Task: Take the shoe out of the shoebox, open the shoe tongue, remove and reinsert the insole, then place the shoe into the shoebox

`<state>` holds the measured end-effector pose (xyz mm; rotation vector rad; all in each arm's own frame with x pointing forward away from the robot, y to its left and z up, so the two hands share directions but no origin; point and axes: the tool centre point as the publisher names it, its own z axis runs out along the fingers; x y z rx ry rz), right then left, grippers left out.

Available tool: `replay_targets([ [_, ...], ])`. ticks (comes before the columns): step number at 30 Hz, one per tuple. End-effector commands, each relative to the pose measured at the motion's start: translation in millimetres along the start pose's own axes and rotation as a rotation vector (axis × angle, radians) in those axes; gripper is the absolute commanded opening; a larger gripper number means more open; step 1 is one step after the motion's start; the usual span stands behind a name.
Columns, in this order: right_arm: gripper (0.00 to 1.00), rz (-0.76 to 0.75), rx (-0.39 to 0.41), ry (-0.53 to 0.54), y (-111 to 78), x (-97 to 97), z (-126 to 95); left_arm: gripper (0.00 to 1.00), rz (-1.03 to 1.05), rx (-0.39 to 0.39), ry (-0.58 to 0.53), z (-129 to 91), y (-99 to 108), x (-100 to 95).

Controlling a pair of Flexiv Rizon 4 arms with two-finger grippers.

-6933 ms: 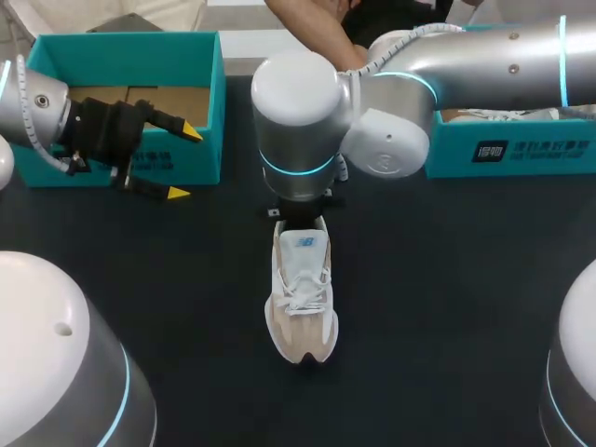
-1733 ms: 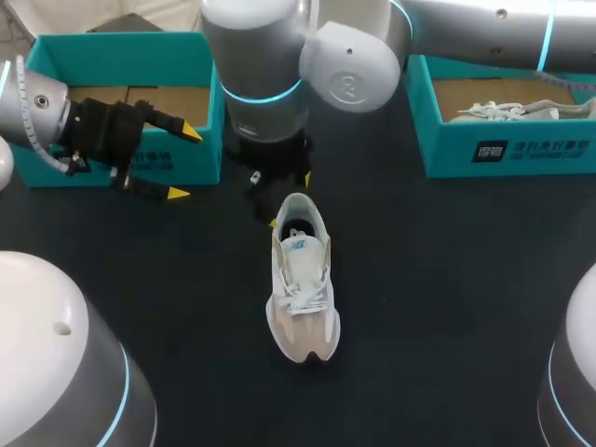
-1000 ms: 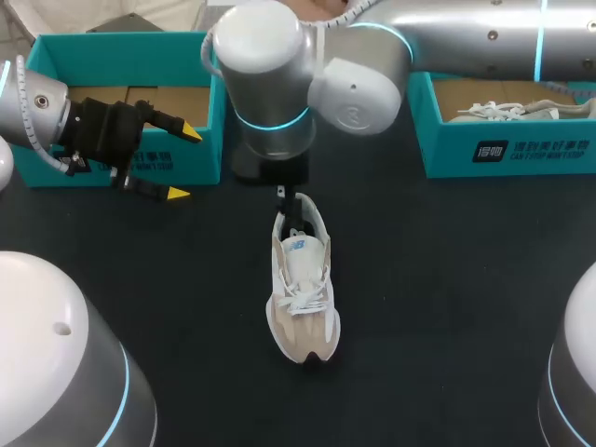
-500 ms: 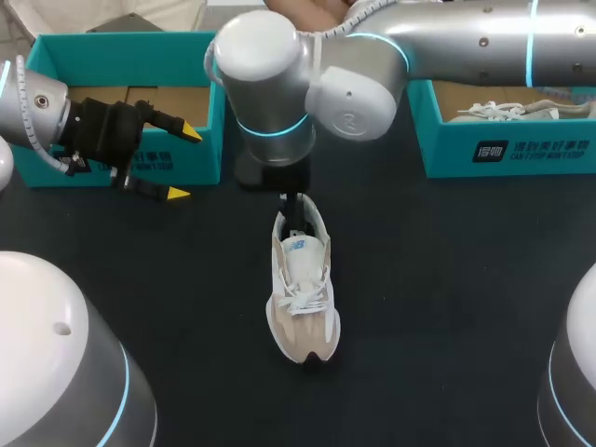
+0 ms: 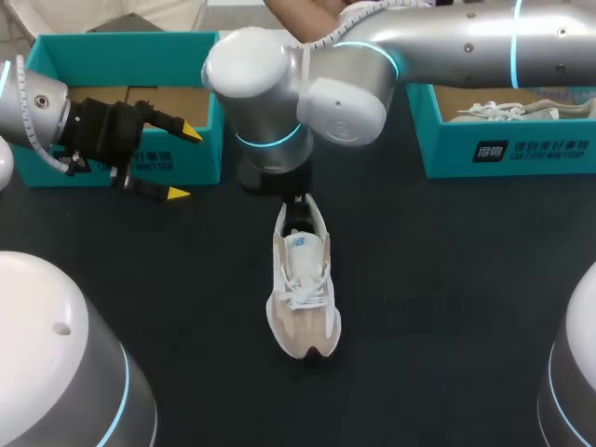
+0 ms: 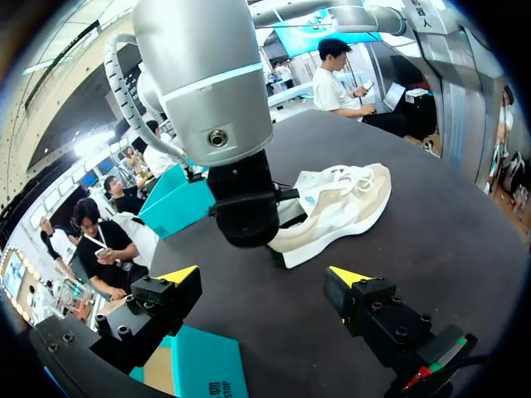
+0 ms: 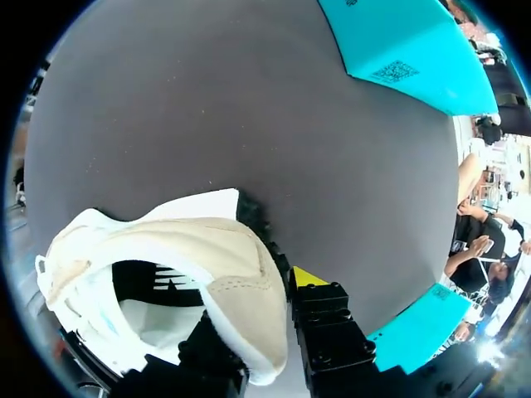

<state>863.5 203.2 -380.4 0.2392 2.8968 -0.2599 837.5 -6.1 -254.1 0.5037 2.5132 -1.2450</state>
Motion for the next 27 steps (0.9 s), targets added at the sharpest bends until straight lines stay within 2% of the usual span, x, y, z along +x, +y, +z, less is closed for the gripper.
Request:
replay_targets([
  [1, 0.00, 0.031, 0.015, -0.019, -1.4, 2.5, -5, 1.00, 0.000, -0.004, 0.002, 0, -1, 0.2],
  [5, 0.00, 0.066, -0.005, -0.018, -11.0, -5.9, -24, 1.00, 0.000, -0.004, 0.002, 0, -1, 0.2],
  [8, 0.00, 0.083, -0.016, 0.000, -23.2, -15.6, -46, 1.00, 0.000, -0.004, 0.002, 0, -1, 0.2],
  [15, 0.00, 0.035, -0.055, -0.021, -47.3, -45.0, -116, 1.00, 0.000, -0.004, 0.002, 0, -1, 0.2],
  [21, 0.00, -0.033, -0.072, -0.013, -56.0, -67.0, -162, 1.00, 0.000, -0.004, 0.002, 0, -1, 0.2],
  [27, 0.00, -0.044, -0.117, -0.032, -65.0, -85.0, -197, 1.00, 0.000, -0.004, 0.002, 0, -1, 0.2],
])
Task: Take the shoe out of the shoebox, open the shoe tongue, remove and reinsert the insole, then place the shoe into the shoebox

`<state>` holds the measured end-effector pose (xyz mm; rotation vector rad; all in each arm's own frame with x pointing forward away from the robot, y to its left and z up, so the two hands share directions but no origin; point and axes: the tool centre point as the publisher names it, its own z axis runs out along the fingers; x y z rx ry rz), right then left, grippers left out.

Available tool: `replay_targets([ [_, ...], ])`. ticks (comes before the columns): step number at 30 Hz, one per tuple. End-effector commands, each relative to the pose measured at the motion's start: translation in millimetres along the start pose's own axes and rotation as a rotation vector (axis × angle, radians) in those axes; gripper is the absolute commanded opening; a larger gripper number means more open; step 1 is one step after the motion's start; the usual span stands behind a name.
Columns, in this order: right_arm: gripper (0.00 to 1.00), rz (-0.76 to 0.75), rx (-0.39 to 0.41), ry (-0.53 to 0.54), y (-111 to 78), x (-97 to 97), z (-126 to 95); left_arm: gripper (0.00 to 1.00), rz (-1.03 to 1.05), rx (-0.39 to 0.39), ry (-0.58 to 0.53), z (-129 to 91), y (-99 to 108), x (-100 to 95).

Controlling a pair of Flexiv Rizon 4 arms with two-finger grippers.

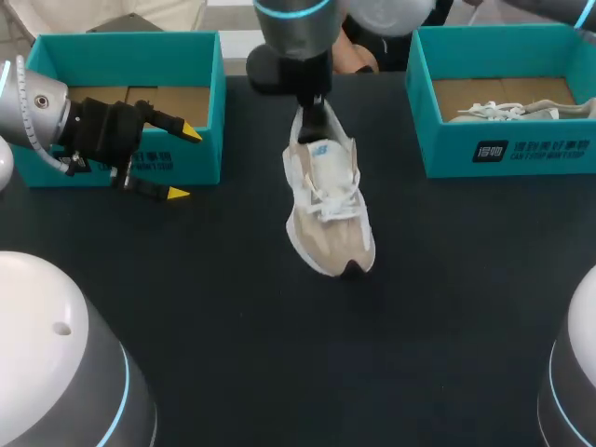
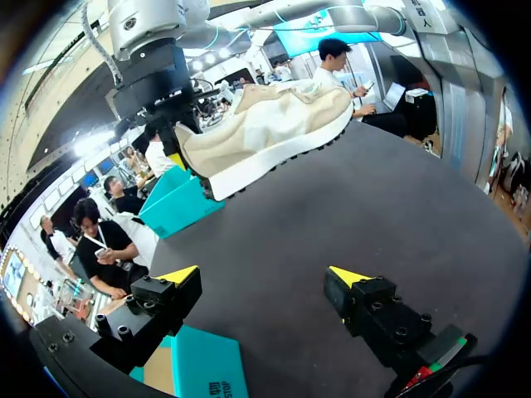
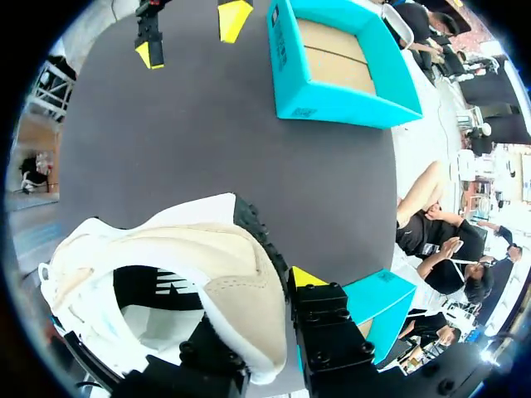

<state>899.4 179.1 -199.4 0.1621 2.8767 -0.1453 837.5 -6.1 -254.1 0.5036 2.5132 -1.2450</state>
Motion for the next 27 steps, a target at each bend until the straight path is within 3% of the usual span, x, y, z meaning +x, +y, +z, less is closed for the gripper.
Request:
replay_targets([
  [1, 0.00, -0.015, -0.050, -0.004, -17.2, -7.1, -42, 1.00, 0.000, -0.004, 0.002, 0, -1, 0.2],
  [19, 0.00, 0.003, -0.028, -0.021, -18.6, -9.5, -48, 1.00, 0.000, -0.004, 0.002, 0, -1, 0.2],
  [22, 0.00, 0.114, -0.026, 0.011, -38.1, -35.6, -46, 1.00, 0.000, -0.004, 0.002, 0, -1, 0.2],
  [27, 0.00, 0.092, -0.056, -0.017, -68.0, -74.4, -43, 1.00, 0.000, -0.004, 0.002, 0, -1, 0.2],
])
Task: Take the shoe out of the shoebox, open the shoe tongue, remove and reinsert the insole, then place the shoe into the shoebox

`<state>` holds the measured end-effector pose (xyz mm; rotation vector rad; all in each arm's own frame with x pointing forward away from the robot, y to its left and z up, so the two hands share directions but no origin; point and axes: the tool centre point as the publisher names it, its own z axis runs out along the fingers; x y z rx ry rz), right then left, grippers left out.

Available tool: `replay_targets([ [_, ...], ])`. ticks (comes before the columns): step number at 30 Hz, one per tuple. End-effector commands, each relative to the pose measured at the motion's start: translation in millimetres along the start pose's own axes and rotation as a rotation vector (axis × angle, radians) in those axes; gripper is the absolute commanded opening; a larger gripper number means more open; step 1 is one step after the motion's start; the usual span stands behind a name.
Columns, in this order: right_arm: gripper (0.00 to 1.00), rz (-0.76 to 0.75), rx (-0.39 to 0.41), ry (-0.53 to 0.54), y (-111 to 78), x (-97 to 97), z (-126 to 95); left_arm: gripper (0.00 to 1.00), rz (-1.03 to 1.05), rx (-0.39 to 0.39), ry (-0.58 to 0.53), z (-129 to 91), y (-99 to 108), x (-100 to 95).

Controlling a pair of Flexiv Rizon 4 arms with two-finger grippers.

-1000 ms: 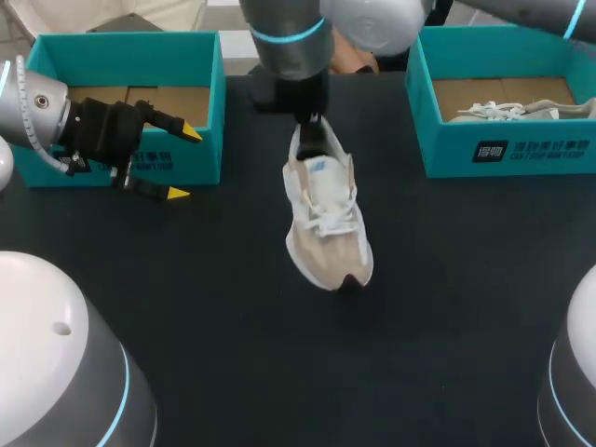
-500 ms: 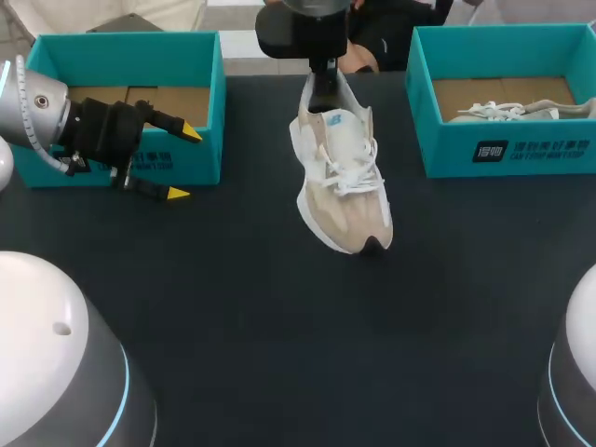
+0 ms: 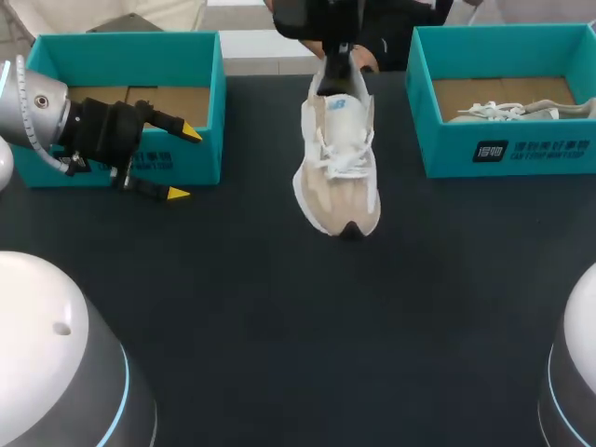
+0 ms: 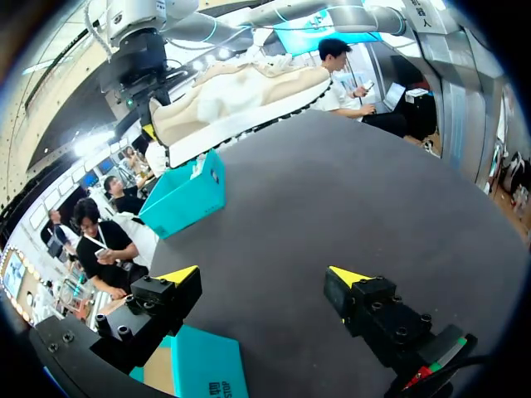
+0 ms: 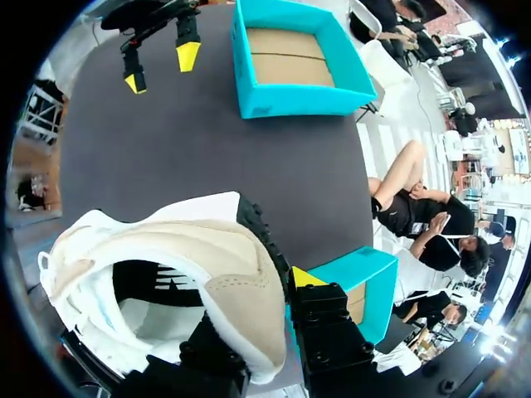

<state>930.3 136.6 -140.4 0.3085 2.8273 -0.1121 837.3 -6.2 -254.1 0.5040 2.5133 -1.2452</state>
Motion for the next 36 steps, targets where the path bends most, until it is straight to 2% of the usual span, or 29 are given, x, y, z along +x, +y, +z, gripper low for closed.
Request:
replay_targets([
  [1, 0.00, -0.024, -0.041, 0.021, -27.6, -36.7, 3, 1.00, 0.000, -0.004, 0.001, 0, -1, 0.0],
  [8, 0.00, -0.049, -0.037, -0.017, -80.4, -97.3, 17, 1.00, 0.000, -0.004, 0.001, 0, -1, 0.0],
  [13, 0.00, -0.028, -0.088, -0.076, -116.2, -132.9, 27, 1.00, 0.000, -0.004, 0.001, 0, -1, 0.0],
  [15, 0.00, -0.034, -0.077, -0.086, -126.5, -142.5, 30, 1.00, 0.000, -0.004, 0.001, 0, -1, 0.0],
  [17, 0.00, -0.011, -0.026, -0.093, -137.3, -150.6, 34, 1.00, 0.000, -0.004, 0.001, 0, -1, 0.0],
  [18, 0.00, 0.018, 0.003, -0.107, -141.0, -153.0, 35, 1.00, 0.000, -0.004, 0.001, 0, -1, 0.0],
  [33, 0.00, 0.018, 0.003, -0.107, -141.0, -153.0, 35, 1.00, 0.000, -0.004, 0.001, 0, -1, 0.0],
  [36, 0.00, 0.068, 0.032, -0.078, -158.5, -157.2, 53, 1.00, 0.000, -0.004, 0.001, 0, -1, 0.0],
])
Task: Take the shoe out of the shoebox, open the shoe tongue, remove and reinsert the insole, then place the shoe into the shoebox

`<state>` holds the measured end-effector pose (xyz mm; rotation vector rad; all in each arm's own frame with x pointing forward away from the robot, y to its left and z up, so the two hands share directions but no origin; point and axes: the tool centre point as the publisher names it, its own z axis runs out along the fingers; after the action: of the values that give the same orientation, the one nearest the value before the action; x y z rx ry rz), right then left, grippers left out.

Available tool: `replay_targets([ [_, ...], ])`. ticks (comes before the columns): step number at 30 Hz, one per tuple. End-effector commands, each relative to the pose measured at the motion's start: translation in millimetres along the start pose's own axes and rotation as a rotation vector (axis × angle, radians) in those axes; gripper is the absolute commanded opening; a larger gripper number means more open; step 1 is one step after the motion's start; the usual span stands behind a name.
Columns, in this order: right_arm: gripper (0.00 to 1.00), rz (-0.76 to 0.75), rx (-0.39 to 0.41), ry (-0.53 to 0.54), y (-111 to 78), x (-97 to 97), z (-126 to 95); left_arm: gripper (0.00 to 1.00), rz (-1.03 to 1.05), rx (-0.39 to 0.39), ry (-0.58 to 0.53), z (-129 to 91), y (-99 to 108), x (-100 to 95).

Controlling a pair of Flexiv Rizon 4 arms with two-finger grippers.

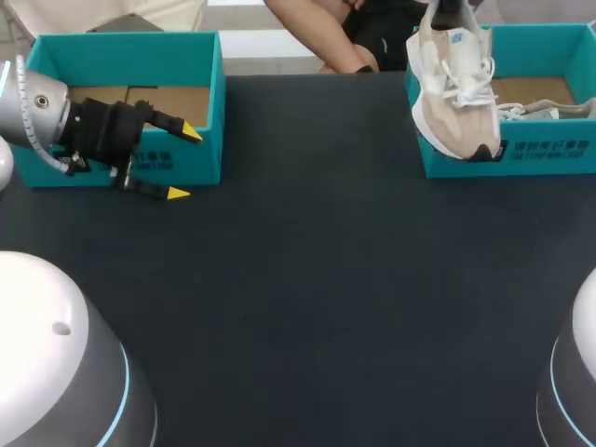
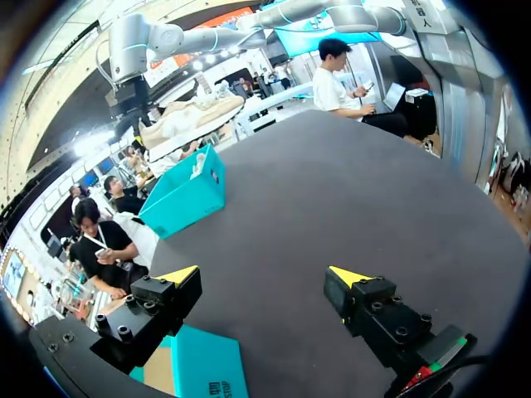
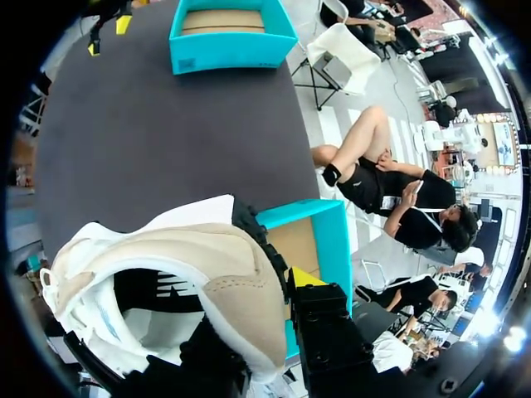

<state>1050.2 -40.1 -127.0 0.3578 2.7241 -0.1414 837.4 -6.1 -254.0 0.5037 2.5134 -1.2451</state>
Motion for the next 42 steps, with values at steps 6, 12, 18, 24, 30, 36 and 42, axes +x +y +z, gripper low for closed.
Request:
replay_targets([
  [6, 0.00, 0.036, 0.013, 0.003, -52.7, -42.1, 41, 1.00, 0.000, -0.004, 0.001, 0, -1, 0.1],
  [12, 0.00, -0.006, 0.015, -0.002, -99.8, -87.7, 66, 1.00, 0.000, -0.004, 0.001, 0, -1, 0.1],
  [18, 0.00, -0.078, 0.081, 0.025, -147.7, -136.0, 83, 1.00, 0.000, -0.004, 0.001, 0, -1, 0.1],
  [24, 0.00, -0.101, 0.165, 0.038, -181.5, -171.7, 93, 1.00, 0.000, -0.004, 0.001, 0, -1, 0.1],
  [30, 0.00, -0.076, 0.213, 0.044, -187.3, -177.2, 98, 1.00, 0.000, -0.004, 0.001, 0, -1, 0.1],
  [36, 0.00, -0.076, 0.213, 0.044, -187.3, -177.2, 98, 1.00, 0.000, -0.004, 0.001, 0, -1, 0.1],
  [42, 0.00, 0.077, 0.240, 0.050, -189.9, -173.3, 103, 1.00, 0.000, -0.004, 0.001, 0, -1, 0.1],
])
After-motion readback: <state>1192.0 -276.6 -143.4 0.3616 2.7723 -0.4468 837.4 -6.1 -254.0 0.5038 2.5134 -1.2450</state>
